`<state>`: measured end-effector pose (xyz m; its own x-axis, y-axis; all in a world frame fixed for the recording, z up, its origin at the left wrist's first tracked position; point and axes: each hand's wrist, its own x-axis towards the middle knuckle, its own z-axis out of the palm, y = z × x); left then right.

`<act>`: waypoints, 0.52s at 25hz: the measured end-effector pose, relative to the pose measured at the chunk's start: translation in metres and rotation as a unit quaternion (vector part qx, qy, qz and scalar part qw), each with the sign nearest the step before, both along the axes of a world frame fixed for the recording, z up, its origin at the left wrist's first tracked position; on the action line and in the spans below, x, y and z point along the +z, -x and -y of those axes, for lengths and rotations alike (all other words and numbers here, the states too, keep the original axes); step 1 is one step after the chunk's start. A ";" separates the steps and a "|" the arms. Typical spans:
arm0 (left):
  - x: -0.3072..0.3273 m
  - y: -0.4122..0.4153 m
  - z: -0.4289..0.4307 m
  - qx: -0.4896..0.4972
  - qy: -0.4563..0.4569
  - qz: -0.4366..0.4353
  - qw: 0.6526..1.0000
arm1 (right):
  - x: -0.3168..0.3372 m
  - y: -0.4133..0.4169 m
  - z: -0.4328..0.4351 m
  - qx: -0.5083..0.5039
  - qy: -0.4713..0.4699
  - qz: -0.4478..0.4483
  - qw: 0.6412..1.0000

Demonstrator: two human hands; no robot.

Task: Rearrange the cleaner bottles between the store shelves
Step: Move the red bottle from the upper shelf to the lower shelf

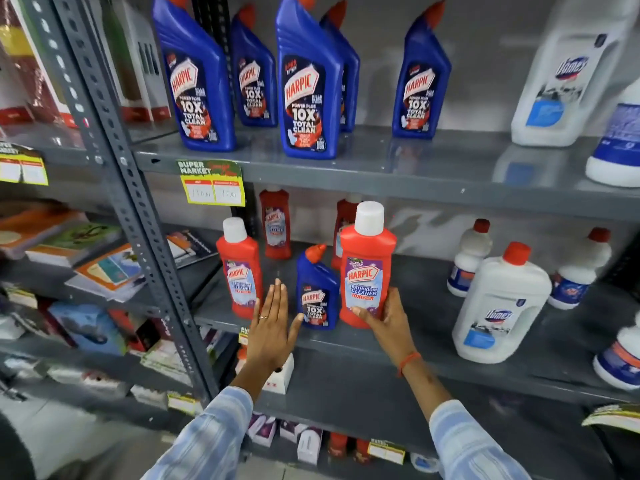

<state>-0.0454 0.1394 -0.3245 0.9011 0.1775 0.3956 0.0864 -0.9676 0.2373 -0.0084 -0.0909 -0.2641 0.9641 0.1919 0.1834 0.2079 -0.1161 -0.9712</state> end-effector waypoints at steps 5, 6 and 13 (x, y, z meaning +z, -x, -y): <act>-0.047 -0.008 -0.008 -0.047 -0.029 -0.160 0.986 | -0.048 -0.033 0.005 -0.013 -0.017 -0.059 0.998; -0.051 -0.010 -0.009 -0.038 -0.018 -0.188 0.981 | -0.055 -0.039 0.005 -0.010 -0.020 -0.069 0.997; -0.054 -0.024 -0.018 -0.035 -0.024 -0.211 0.977 | -0.073 -0.064 0.000 0.024 0.005 -0.104 0.994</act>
